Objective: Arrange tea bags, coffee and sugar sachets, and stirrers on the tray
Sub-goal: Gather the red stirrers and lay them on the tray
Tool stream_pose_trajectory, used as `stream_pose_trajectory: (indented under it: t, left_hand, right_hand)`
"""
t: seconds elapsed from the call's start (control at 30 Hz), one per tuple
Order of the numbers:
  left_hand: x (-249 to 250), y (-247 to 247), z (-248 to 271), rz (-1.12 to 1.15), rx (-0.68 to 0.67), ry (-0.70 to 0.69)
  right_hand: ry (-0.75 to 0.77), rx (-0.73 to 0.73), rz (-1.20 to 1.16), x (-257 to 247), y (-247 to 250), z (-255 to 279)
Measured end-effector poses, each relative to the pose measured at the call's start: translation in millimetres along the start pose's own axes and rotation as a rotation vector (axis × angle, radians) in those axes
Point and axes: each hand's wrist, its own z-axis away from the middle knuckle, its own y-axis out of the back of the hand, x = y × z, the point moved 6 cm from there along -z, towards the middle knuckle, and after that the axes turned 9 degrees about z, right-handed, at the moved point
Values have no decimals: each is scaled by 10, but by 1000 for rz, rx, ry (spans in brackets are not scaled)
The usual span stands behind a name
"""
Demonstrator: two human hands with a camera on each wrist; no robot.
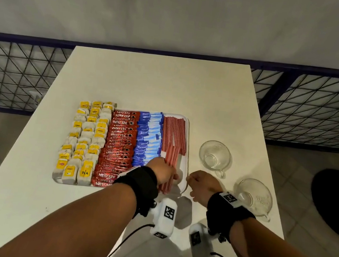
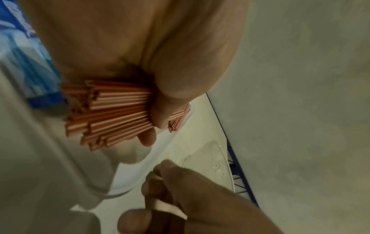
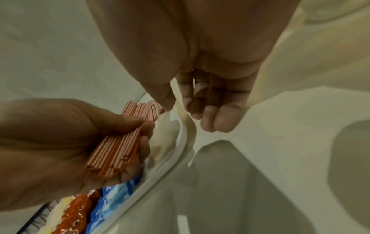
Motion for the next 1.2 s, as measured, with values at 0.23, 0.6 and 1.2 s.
stream_pose_trajectory:
  t: [0.23, 0.6, 1.2]
  left_hand:
    - [132, -178, -158, -456, 116, -60]
    - [155, -164, -235, -629, 316, -40]
    - [121, -287, -82, -996, 150, -373]
  right_hand:
    - [18, 36, 53, -89, -5, -58]
    - [-17, 56, 109, -159, 13, 16]
    - [-6, 40, 60, -130, -27, -47]
